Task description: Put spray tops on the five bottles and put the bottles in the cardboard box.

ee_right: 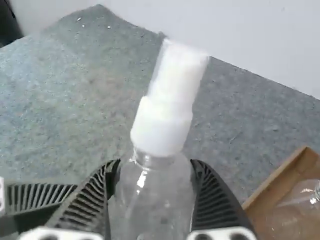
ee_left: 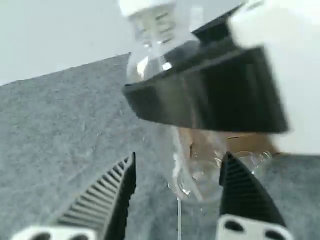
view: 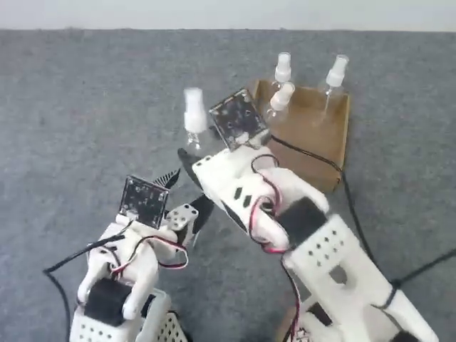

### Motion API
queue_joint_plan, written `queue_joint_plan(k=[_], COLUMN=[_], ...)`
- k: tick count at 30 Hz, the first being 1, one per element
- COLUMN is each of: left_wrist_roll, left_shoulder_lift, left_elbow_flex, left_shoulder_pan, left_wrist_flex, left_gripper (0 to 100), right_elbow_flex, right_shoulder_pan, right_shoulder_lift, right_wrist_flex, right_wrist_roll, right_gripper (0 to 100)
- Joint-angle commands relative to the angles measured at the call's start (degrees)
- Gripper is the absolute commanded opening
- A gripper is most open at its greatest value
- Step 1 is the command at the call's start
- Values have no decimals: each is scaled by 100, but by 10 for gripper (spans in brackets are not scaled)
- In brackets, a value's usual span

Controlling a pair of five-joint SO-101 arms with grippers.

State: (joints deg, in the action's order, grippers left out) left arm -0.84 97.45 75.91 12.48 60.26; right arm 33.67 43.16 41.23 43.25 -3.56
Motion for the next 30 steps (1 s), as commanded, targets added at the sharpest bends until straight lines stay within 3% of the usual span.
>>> queue_joint_plan(k=[1,9,12,17,22,27,30], left_wrist_roll=[-70,-70,-70,-62,-62,-53,-53], left_shoulder_lift=[26,53,53,53,62,62,62], left_elbow_flex=[-13,-13,-13,4,110,110,119], left_shoulder_pan=[-18,9,9,-18,-35,-35,-35], left_wrist_flex=[-211,-176,-176,-176,-264,-255,-255], left_gripper=[249,247,247,246,246,242,182], right_elbow_flex=[-422,-360,-387,-396,-264,132,484], right_shoulder_pan=[57,-295,-910,-2123,-3257,-3811,-4040], right_shoulder_lift=[611,778,778,778,778,769,699], right_wrist_flex=[391,549,558,576,576,462,-31], right_wrist_roll=[-53,-44,26,782,818,818,818], right_gripper=[6,6,6,6,6,6,6])
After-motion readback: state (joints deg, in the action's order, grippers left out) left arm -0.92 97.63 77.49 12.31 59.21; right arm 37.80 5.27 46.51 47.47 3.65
